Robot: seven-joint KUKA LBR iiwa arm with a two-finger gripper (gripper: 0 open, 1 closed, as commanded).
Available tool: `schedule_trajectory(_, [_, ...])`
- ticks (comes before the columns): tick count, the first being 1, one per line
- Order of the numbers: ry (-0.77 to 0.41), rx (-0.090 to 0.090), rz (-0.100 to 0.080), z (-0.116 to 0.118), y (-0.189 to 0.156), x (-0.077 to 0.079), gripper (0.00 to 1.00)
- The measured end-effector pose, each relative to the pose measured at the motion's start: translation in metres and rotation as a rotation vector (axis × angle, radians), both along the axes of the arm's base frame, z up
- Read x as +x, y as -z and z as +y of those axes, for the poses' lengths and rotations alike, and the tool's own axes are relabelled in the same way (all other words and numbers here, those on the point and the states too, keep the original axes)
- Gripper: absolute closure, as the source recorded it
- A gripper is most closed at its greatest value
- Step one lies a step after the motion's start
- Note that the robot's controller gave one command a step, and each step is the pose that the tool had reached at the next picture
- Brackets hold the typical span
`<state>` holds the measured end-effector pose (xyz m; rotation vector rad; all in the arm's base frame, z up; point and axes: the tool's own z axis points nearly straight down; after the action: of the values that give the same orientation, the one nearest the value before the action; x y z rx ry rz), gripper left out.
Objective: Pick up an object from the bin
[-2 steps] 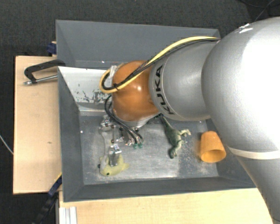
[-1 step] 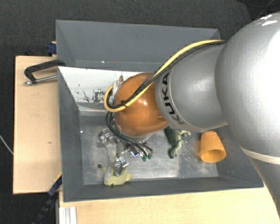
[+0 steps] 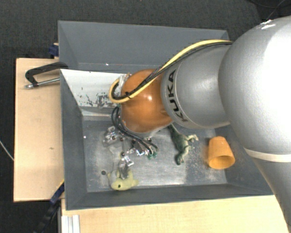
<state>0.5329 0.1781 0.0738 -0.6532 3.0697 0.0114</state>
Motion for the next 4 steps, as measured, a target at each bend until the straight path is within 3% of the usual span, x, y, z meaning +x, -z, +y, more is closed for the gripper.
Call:
schedule_trajectory(1, [-0.090, 0.000, -0.006, -0.024, -0.002, 0.022, 0.00])
schedule_trajectory(2, [-0.240, -0.007, -0.002, -0.051, -0.039, -0.003, 0.00])
schedule_trajectory(3, [-0.427, -0.008, -0.004, -0.074, 0.000, 0.011, 0.00])
schedule_trajectory(4, [-0.426, -0.007, -0.005, -0.073, 0.000, 0.011, 1.00])
